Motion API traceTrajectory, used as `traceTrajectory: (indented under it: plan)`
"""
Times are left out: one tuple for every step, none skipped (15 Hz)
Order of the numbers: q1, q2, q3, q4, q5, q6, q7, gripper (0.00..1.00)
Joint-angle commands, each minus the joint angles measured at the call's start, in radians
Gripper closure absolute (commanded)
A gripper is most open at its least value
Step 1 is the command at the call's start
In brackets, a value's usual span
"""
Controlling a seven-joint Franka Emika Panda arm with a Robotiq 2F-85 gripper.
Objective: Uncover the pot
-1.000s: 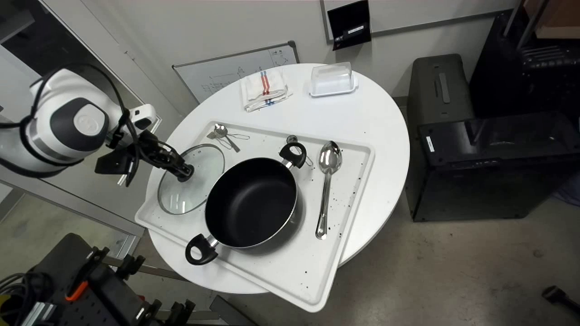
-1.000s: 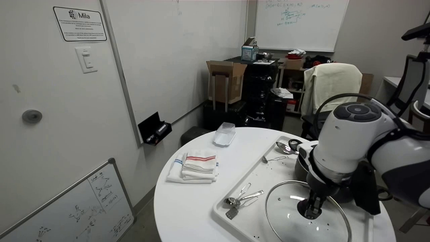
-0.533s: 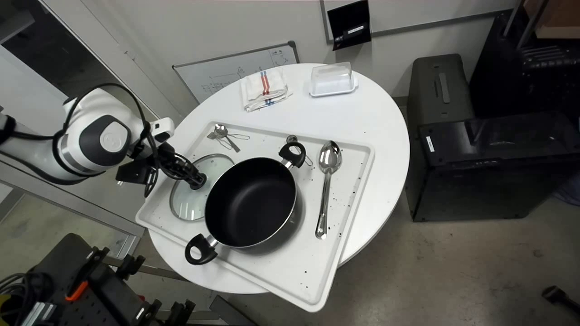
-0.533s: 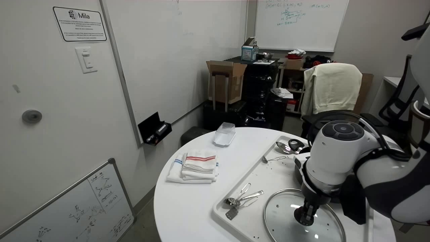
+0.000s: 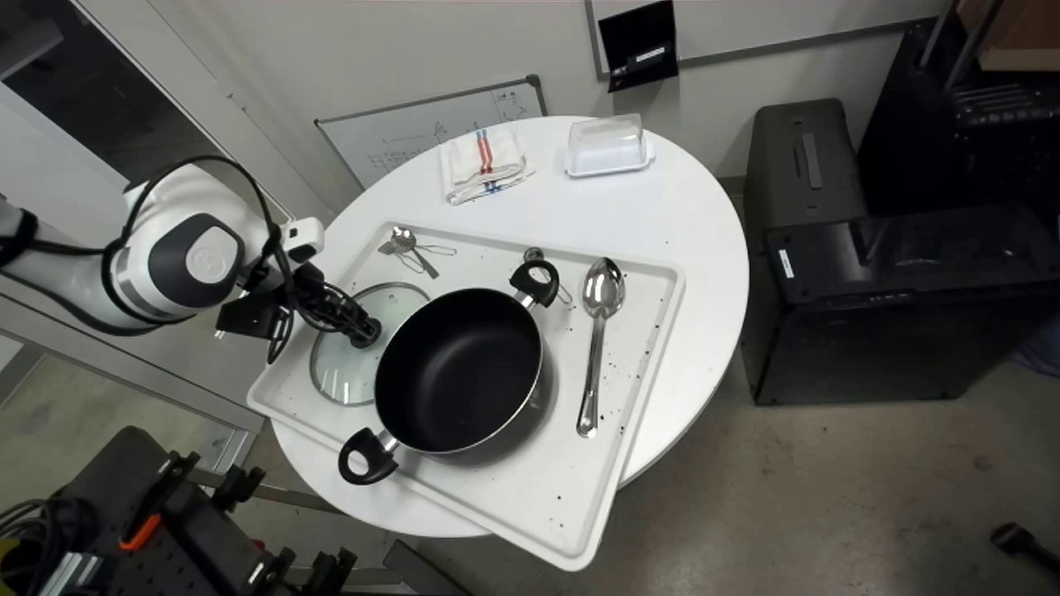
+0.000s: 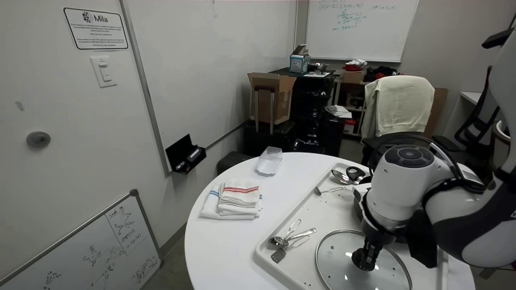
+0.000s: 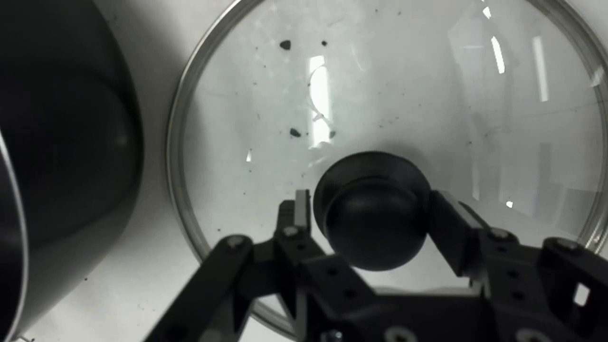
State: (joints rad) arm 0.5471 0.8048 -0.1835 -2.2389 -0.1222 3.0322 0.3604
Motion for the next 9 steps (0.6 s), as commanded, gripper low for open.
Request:
traceTrajectory:
  plan:
    - [-0.026,0.005,0.018,-0.013,0.036,0.025,-0.04,0.03]
    - [-0.032,-0.003,0.021,-0.024,0.037,0.027,-0.044,0.01]
    - [-0.039,-0.011,0.026,-0.034,0.037,0.028,-0.047,0.0]
    - [-0.046,-0.026,0.03,-0.052,0.036,0.033,-0.053,0.0]
    - [-0.053,-0.036,0.035,-0.065,0.035,0.036,-0.059,0.0]
    - [-0.061,-0.048,0.041,-0.079,0.034,0.041,-0.067,0.0]
    - [-0.07,-0.064,0.048,-0.097,0.034,0.048,-0.075,0.0]
    - [-0.079,-0.084,0.057,-0.118,0.034,0.056,-0.085,0.0]
    - [-0.091,-0.103,0.067,-0.137,0.035,0.067,-0.096,0.0]
